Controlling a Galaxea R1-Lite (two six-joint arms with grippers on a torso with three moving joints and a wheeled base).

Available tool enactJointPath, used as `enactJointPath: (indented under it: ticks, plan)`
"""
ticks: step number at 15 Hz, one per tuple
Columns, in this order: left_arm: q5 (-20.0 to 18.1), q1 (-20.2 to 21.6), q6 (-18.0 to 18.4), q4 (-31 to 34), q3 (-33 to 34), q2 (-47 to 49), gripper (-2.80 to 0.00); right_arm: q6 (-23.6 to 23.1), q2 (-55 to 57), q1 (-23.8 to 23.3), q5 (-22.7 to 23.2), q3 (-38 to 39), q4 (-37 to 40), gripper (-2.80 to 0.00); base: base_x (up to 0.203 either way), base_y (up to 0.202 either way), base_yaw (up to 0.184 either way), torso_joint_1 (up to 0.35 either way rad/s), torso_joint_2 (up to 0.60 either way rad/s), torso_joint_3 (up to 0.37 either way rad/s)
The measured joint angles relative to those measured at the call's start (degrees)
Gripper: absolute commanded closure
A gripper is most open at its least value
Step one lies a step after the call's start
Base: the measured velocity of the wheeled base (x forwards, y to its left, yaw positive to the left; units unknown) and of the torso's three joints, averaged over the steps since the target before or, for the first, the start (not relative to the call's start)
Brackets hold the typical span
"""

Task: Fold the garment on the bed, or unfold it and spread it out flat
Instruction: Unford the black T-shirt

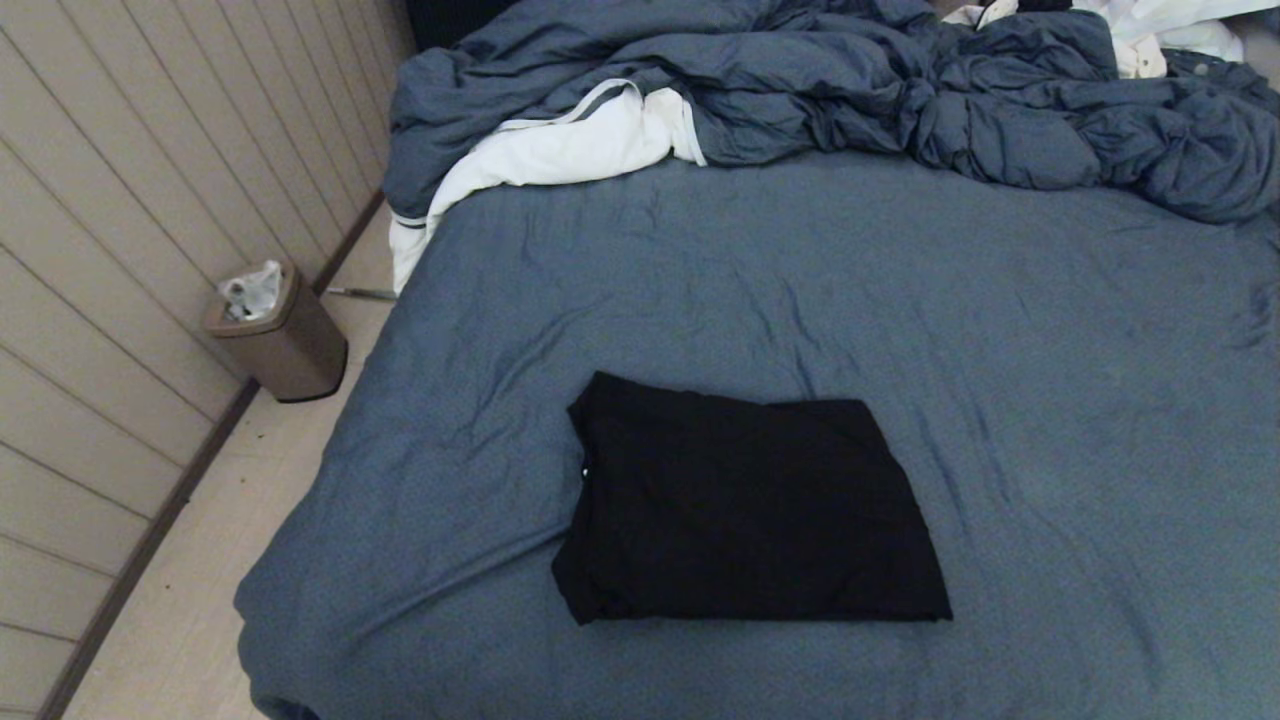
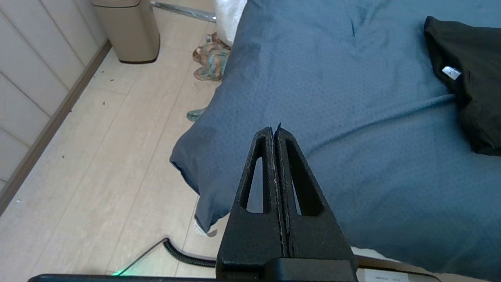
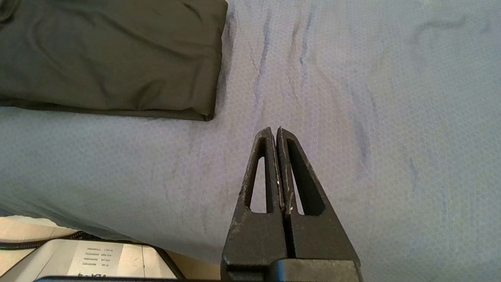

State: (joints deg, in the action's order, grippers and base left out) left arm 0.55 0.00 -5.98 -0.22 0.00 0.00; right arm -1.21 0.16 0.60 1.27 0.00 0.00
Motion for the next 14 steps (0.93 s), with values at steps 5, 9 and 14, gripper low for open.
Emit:
enactJointPath:
  ticks: [5, 9, 14]
  plan:
    - [-0.1, 0.0, 0.1, 0.0, 0.0, 0.0, 0.0, 0.0, 0.0, 0.0, 0.0, 0.0, 0.0, 0.0, 0.0, 0.0, 0.0, 0.0, 0.0, 0.0]
    - [0.0, 0.0, 0.1, 0.0, 0.0, 0.0, 0.0, 0.0, 0.0, 0.0, 0.0, 0.0, 0.0, 0.0, 0.0, 0.0, 0.0, 0.0, 0.0, 0.0]
    - [0.0, 0.0, 0.1, 0.0, 0.0, 0.0, 0.0, 0.0, 0.0, 0.0, 0.0, 0.0, 0.0, 0.0, 0.0, 0.0, 0.0, 0.0, 0.0, 0.0]
